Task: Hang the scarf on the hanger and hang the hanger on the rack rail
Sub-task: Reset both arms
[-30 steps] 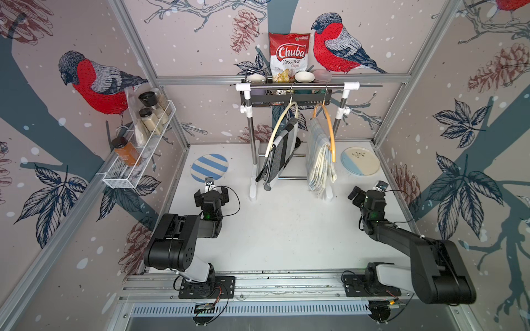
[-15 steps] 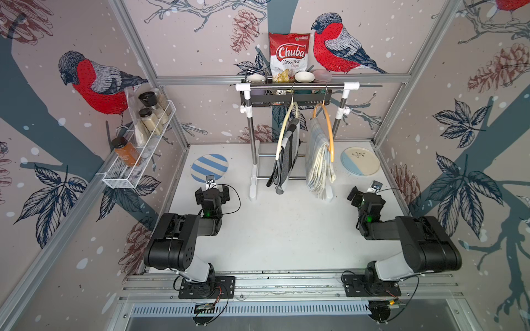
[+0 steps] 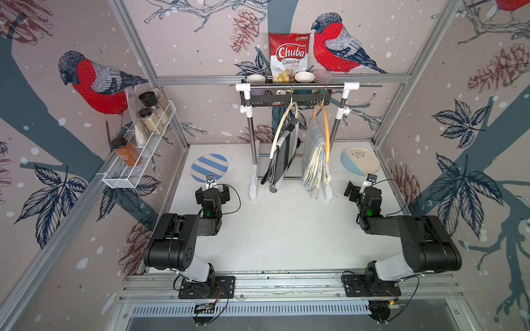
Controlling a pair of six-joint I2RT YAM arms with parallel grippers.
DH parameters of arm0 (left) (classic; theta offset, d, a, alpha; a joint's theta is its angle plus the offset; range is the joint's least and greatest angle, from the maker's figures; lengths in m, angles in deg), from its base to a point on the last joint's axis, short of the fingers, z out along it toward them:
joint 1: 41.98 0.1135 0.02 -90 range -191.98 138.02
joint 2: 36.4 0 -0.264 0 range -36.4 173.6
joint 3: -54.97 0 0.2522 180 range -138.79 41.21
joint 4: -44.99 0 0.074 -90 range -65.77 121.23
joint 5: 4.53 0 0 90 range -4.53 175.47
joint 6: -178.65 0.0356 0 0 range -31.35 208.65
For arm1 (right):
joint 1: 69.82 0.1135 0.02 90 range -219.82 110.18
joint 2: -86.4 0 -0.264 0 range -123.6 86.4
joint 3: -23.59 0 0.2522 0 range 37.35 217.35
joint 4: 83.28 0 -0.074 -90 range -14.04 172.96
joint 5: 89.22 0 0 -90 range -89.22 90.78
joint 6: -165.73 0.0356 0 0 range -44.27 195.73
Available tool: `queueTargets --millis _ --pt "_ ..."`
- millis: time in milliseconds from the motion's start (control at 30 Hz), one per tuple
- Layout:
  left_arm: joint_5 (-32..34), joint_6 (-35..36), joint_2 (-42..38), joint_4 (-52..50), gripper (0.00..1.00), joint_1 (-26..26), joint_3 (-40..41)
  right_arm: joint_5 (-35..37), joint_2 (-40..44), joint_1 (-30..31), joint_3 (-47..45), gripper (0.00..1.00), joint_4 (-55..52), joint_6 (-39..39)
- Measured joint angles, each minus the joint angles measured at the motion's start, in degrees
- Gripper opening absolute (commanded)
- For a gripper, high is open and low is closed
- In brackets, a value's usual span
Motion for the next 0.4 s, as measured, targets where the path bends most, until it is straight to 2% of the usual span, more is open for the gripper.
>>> queueTargets --millis 400 --pt "0.00 0.00 0.00 0.00 0.99 0.00 0.00 -0.74 -0.52 -0.31 0.28 0.99 -0.24 -0.22"
